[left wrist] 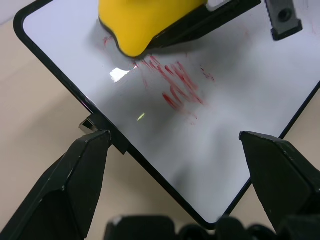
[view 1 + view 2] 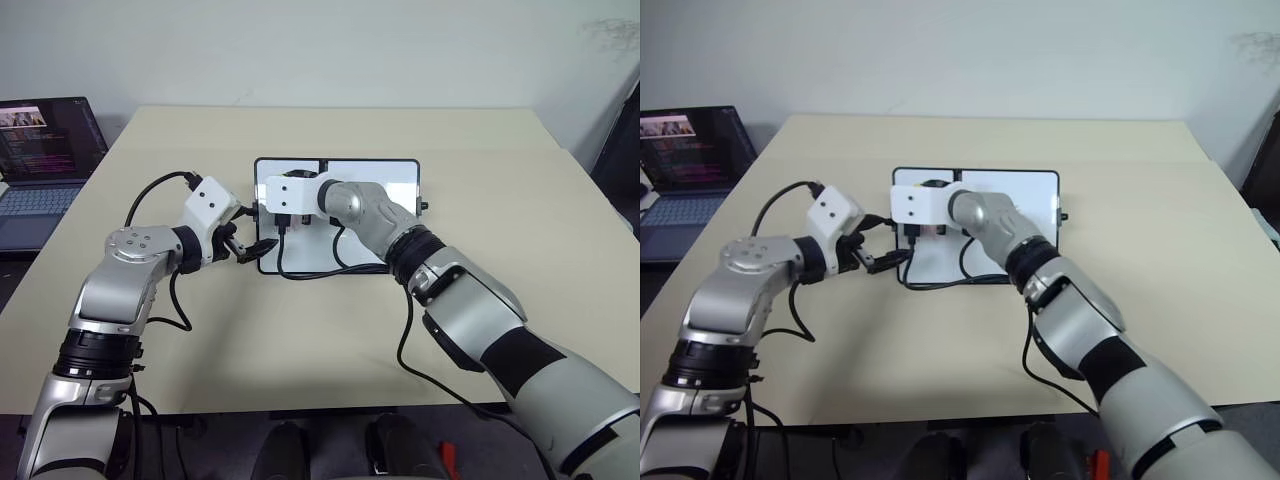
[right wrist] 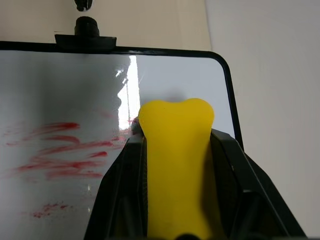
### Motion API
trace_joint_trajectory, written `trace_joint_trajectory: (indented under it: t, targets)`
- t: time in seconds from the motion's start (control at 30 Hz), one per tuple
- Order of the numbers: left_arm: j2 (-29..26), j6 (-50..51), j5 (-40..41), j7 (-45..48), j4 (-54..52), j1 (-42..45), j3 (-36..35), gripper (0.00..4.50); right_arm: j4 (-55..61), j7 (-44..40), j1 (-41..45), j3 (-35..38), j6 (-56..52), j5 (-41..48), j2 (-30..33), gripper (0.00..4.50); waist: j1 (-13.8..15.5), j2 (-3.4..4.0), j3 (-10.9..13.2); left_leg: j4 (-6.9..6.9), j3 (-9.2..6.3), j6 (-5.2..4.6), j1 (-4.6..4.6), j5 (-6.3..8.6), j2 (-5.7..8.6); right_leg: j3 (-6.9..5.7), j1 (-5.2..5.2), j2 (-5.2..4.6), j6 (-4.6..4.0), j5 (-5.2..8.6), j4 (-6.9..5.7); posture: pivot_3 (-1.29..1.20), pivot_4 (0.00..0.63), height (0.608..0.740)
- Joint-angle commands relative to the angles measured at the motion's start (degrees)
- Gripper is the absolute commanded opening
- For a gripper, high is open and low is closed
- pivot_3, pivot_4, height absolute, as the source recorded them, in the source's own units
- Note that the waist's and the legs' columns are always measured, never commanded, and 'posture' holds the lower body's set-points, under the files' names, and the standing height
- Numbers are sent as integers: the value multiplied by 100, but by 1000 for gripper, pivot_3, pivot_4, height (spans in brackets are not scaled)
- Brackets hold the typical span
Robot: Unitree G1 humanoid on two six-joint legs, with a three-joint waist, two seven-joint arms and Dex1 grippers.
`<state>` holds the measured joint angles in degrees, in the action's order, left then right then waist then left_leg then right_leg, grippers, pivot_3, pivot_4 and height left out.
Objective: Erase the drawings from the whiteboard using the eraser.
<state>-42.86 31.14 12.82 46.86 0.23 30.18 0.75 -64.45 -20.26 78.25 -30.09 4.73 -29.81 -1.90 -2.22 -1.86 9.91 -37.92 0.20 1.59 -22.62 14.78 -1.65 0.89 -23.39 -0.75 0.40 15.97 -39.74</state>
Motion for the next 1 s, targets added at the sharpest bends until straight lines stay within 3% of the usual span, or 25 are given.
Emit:
trace_joint_trajectory:
  t: [0.03,0.63,1.0]
  targets:
    - [-23,18,26,-24,-229,11,-120,4500,-183,95,213,81,32,-18,-32,1327,-3,0,0,1,0,0,0,0,0,0,0,0,0,0,1,0,150,740]
    - [78,-13,-14,19,-206,98,-25,4500,-633,301,473,299,92,47,-247,1326,-13,1,2,3,-1,0,-12,0,0,-1,-12,0,-1,1,3,0,150,740]
    - [148,102,30,-123,-29,212,-171,4500,-722,177,364,271,5,1,-48,1326,0,1,3,4,-3,0,-14,0,0,-3,-13,-1,-1,1,4,0,150,740]
